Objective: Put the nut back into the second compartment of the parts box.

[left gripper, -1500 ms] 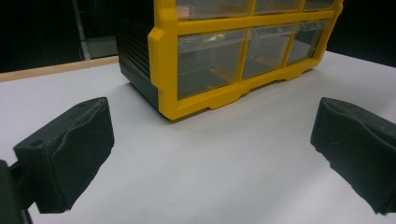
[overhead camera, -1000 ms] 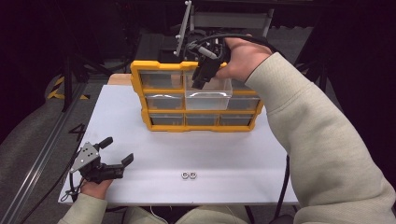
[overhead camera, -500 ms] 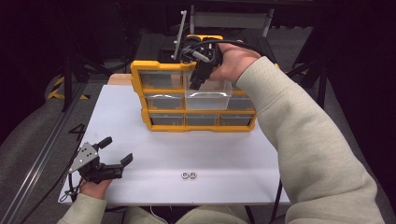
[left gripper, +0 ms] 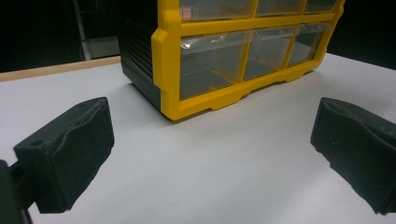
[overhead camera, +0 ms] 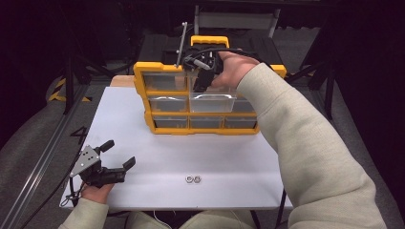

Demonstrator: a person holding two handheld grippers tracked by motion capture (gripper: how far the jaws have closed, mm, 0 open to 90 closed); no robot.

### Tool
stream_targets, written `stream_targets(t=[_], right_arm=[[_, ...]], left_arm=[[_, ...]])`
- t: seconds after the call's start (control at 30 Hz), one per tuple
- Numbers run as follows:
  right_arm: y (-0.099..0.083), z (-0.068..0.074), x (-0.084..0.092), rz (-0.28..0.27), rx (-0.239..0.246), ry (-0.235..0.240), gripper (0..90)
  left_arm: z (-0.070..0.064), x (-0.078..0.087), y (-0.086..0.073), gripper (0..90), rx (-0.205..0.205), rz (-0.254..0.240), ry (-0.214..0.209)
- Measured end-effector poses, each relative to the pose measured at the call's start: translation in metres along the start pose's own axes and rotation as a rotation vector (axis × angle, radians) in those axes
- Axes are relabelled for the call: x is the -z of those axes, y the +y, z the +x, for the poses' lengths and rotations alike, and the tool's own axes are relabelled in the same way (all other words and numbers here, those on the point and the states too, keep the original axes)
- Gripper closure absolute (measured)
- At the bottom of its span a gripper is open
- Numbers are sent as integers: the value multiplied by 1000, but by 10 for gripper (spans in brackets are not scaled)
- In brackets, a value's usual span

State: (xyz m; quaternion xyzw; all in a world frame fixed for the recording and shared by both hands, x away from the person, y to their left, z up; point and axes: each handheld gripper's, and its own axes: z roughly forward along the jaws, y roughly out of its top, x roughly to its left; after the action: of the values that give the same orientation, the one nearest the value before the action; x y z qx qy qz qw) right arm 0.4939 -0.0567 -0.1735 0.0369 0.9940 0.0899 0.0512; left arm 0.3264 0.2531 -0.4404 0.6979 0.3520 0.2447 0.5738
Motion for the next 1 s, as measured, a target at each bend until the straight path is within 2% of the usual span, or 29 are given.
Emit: stream_targets(t=[0.23,0.47,0.6,0.8,0.83,0.87,0.9,0.97,1.0], right_arm=[[2,-1,-8,2,2,18,696],[2,-1,-8,-2,4,19,693],[1,1,-4,-21,3,13,643],[-5,8,13,-52,4,-27,620],[-9,12,23,-67,-4,-45,618],[-9,12,23,-67,-4,-45,618],[-11,14,29,-78,6,-62,615],[-16,18,42,-110,-8,-70,598],[-20,23,52,-115,-10,-90,566]], left_arm=[[0,0,0,2,-2,-1,1],[0,1,0,2,2,-4,4],[0,0,0,2,10,-6,5],[-1,0,0,2,10,-4,5],[-1,0,0,2,11,-4,4],[-1,0,0,2,11,-3,4],[-1,0,0,2,7,-2,4],[0,0,0,2,7,-1,5],[-1,-1,0,2,7,6,4]])
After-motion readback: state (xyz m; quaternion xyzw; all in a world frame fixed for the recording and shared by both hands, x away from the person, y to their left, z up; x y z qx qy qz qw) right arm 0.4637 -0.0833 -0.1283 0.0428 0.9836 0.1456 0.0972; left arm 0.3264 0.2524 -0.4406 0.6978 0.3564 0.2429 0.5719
